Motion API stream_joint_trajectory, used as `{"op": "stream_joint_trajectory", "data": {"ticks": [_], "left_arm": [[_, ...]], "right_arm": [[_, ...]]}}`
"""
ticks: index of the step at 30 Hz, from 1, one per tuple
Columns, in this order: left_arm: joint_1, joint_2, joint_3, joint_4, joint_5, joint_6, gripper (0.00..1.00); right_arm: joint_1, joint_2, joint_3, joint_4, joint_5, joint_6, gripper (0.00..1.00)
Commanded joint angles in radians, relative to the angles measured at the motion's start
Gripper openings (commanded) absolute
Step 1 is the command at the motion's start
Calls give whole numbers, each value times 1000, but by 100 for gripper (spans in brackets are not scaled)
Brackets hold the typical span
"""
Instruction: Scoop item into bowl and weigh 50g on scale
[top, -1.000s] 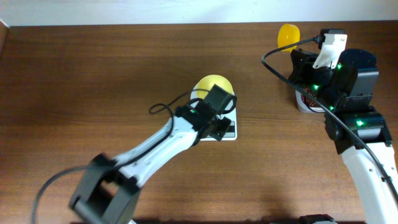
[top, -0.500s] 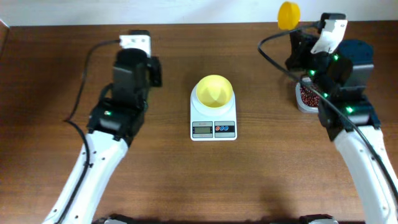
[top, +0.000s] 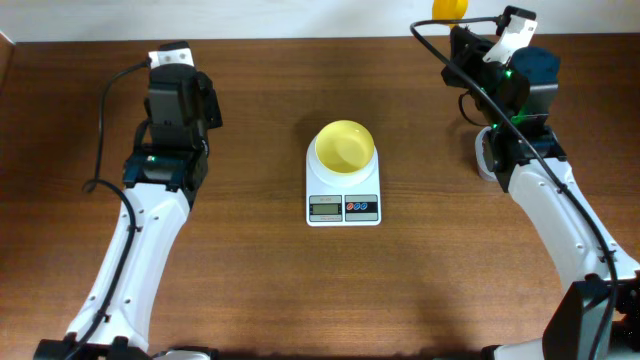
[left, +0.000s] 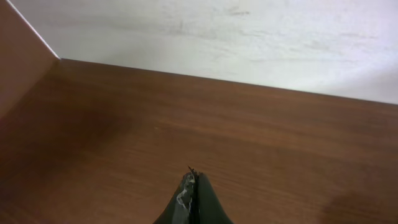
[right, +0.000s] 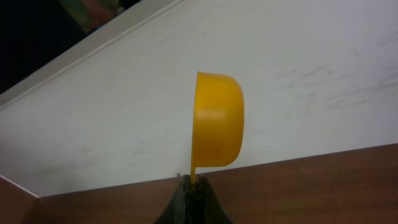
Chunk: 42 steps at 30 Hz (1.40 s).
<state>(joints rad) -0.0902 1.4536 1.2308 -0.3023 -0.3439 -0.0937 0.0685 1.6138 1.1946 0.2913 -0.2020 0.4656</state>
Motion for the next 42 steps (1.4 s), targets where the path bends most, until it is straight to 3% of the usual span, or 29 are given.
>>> {"op": "stream_joint_trajectory", "data": {"ticks": [1, 7, 12, 20, 25, 29, 42], "left_arm": [[-9, 7, 8, -21, 128, -2, 0], [-201, 7, 8, -215, 132, 43, 0], [-389, 67, 8, -241, 174, 58, 0], [-519, 224, 8, -243, 229, 57, 0], [-539, 224, 8, -299, 353, 57, 0], [-557, 224, 8, -328, 356, 57, 0], [-616, 379, 6, -327, 343, 49, 0]], "right_arm": [[-4, -3, 13, 5, 12, 8, 4], [-4, -3, 14, 3, -36, 26, 4], [-5, -5, 14, -51, -164, 48, 4], [-58, -118, 16, -538, -211, 36, 4], [-97, -289, 18, -892, -207, -127, 4], [-95, -300, 17, -1155, -207, -226, 4], [-95, -299, 17, -1117, -206, -272, 4]]}}
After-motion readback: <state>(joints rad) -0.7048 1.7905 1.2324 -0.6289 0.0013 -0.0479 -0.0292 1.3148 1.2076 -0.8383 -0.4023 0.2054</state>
